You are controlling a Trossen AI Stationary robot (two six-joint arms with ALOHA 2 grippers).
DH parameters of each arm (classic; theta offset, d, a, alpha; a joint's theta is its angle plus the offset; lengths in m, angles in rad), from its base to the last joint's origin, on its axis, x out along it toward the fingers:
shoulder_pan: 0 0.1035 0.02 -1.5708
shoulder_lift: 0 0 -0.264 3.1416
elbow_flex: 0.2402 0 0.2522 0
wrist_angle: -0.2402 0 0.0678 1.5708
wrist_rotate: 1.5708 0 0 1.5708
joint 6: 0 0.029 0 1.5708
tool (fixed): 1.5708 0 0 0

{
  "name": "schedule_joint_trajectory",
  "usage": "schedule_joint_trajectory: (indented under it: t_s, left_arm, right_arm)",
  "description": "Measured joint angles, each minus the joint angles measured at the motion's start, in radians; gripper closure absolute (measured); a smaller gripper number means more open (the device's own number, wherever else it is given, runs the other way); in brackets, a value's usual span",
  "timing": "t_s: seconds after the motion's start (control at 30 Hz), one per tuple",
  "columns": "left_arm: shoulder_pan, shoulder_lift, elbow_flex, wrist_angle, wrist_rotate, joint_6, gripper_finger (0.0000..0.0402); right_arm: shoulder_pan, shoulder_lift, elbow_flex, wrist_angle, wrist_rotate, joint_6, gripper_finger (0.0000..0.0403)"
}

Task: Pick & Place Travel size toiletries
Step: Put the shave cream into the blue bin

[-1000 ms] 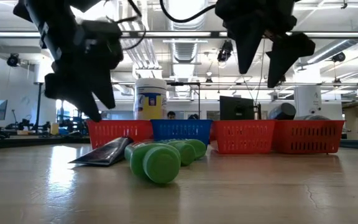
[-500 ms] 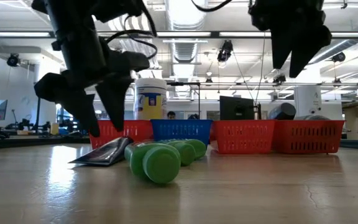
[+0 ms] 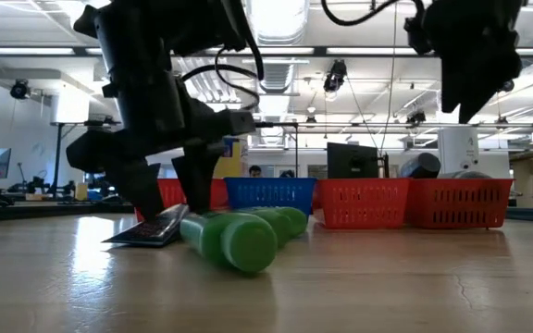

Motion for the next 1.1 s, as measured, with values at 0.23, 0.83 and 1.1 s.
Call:
schedule_joint_trajectory:
  t_s: [0.23,0.83,1.1]
  left_arm:
    - [0.001,0.005,0.000,-0.026,0.005,0.016,0.0186]
    - [0.035,-0.128,0.154,-0.043,-0.152,0.145,0.0273]
    - [0.244,-0.099,0.212,0.022,-0.227,0.355,0.0273]
  right_arm:
    - [0.000,-0.087,-0.080,0.032,0.000,0.054,0.0102]
    - [0.000,-0.131,-0.097,0.086,0.030,0.083,0.0120]
    - [0.000,-0.131,-0.097,0.088,0.043,0.093,0.0089]
